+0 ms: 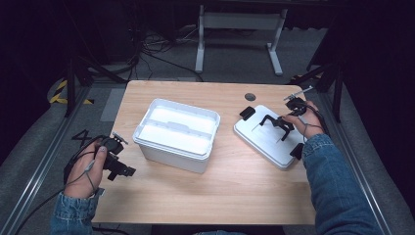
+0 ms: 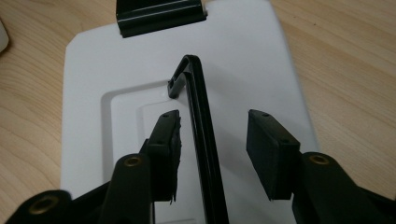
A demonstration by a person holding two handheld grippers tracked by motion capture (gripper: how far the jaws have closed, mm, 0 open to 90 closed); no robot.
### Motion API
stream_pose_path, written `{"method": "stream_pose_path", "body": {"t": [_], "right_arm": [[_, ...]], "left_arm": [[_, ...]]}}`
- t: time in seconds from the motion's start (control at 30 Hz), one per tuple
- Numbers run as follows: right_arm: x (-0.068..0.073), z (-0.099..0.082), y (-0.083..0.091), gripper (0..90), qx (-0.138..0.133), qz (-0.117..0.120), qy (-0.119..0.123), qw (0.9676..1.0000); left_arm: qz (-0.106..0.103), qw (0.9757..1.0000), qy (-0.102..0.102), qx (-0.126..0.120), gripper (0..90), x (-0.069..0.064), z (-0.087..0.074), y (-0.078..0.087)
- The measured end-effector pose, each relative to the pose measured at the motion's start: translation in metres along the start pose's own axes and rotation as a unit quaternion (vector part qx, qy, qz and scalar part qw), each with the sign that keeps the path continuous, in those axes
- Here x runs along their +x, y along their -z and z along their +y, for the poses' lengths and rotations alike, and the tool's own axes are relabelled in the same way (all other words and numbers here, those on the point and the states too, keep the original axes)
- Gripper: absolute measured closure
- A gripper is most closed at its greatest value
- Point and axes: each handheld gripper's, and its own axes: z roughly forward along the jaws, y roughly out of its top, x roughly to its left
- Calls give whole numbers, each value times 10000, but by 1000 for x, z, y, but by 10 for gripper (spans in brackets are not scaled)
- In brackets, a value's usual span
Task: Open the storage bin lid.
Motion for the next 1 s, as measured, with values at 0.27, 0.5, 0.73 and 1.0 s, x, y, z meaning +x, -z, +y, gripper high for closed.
{"method": "stream_pose_path", "body": {"t": [0.27,0.5,0.73,1.0], "right_arm": [[6,5,20,479,-301,-125,108,9994],[28,10,44,462,-541,-49,373,9978],[57,11,54,454,-596,162,645,9960],[99,8,61,449,-652,422,961,9923]], "left_arm": [[-4,10000,15,-5,192,0,0,1],[22,10000,-32,-4,192,0,-1,1],[4,10000,20,-23,192,-2,-1,0],[16,10000,4,30,193,0,0,1]]}}
